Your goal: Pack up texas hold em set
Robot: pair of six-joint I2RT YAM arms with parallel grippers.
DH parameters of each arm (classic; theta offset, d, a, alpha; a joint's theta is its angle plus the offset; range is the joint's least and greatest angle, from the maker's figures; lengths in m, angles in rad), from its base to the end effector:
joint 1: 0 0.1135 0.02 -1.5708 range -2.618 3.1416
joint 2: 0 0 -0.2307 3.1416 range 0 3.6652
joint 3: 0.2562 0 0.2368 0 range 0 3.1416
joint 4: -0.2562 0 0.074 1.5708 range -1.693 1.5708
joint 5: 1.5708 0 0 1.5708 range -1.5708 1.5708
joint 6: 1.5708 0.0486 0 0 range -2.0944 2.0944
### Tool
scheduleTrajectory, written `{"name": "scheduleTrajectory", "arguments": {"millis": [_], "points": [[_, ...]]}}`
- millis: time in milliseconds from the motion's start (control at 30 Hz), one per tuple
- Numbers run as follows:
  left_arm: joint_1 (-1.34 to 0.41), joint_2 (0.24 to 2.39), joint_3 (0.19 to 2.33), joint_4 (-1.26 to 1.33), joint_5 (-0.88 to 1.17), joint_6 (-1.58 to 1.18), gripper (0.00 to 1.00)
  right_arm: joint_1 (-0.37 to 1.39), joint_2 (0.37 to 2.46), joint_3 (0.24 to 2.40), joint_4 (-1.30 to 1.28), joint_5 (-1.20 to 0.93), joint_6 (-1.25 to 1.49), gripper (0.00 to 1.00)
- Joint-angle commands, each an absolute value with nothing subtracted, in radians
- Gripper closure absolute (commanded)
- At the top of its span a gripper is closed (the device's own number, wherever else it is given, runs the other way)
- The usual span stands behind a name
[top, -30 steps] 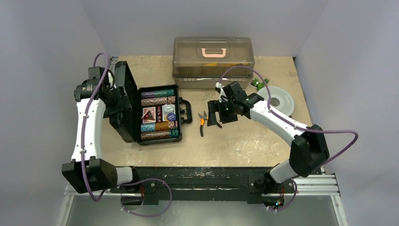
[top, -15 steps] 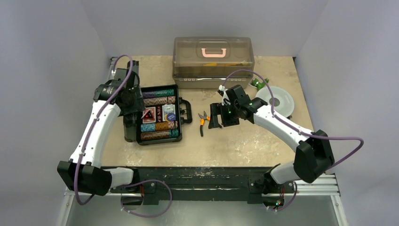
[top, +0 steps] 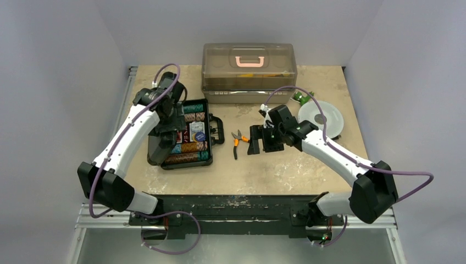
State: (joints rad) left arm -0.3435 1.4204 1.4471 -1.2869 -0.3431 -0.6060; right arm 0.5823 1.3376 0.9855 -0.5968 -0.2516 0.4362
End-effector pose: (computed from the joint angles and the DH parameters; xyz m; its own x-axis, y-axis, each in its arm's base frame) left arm 0.2404 -0.0686 0.2937 -0.8624 -0.2612 -0.4336 -0.3295 0.9399 0.0892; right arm 0.2213 0.1602 0.2169 -0.8915 -0.0971 -0.4425 -0.3057 0.8497 0.4295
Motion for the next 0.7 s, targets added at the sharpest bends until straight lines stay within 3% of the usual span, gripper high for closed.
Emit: {"name": "scheduleTrajectory", "arguments": {"millis": [0, 667], "points": [[-0.405, 1.454, 1.532, -1.244, -0.155, -0.770, 0.20, 0.584, 1.296, 0.963, -0.572, -0.227, 0.450, 0.20], [-0.422, 1.387, 1.605, -1.155, 0.123, -0.789, 0.14, 0.584, 1.280, 0.914, -0.541, -0.219, 0.460, 0.19]]}}
